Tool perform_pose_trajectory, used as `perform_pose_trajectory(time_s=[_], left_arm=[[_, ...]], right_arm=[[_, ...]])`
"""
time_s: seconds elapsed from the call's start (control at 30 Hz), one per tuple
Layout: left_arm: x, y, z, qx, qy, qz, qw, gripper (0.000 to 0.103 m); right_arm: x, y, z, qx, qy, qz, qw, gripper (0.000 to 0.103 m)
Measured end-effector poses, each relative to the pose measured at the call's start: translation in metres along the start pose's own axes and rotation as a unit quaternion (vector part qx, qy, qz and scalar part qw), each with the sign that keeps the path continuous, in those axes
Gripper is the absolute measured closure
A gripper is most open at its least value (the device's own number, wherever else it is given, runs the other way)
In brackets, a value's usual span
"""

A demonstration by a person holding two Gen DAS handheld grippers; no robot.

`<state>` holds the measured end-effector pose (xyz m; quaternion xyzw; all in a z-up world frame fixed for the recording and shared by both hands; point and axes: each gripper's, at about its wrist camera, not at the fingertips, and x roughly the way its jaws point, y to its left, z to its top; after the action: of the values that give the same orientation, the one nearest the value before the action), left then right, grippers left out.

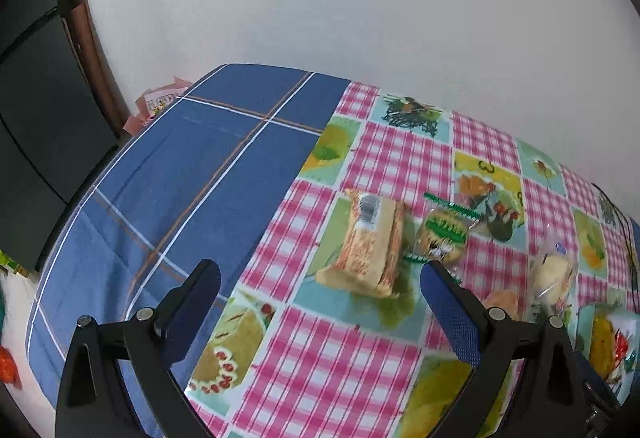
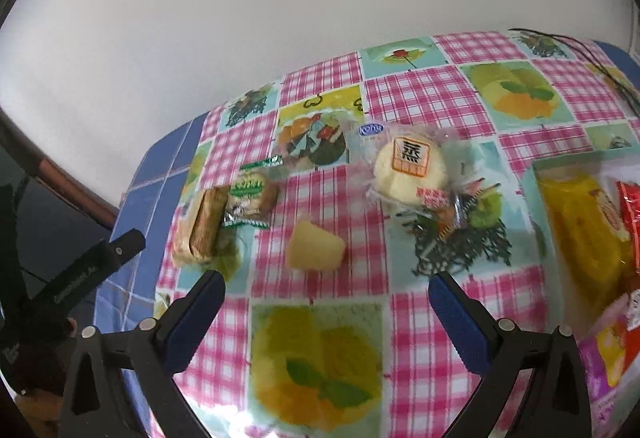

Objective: Organize snacks
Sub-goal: 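Move right tool toward yellow pudding cup while left tool approaches cream wafer packet, then grasp yellow pudding cup with right tool while left tool grasps cream wafer packet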

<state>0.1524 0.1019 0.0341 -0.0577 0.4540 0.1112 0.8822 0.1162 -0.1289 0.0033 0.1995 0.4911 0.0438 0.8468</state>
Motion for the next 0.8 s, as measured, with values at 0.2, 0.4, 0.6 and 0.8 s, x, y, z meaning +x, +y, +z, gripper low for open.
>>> perform_pose_trajectory(time_s=[0.2, 0.4, 0.6, 0.8], left_arm=[[0.019, -0.01, 0.009, 0.008, 0.018, 0.014, 0.9997, 0.003], [0.033, -0.023, 0.014, 0.021, 0.015, -0.005, 0.9997, 0.003], [0.052, -0.023, 0.015, 0.022, 0.026, -0.004, 0.9994, 0.004], [0.066, -0.025, 0.015, 0.025, 0.035, -0.008, 0.999, 0.016]], right_arm=[[0.011, 0.006, 0.013, -0.014, 0.006, -0.041, 0.999, 0.0], [0.028, 0.005, 0.019, 0.005, 0.031, -0.037, 0.999, 0.0], [0.045, 0.006, 0.019, 0.015, 0.044, -0.032, 0.998, 0.0], [0.059, 0.013, 0.017, -0.007, 0.051, -0.041, 0.998, 0.007]])
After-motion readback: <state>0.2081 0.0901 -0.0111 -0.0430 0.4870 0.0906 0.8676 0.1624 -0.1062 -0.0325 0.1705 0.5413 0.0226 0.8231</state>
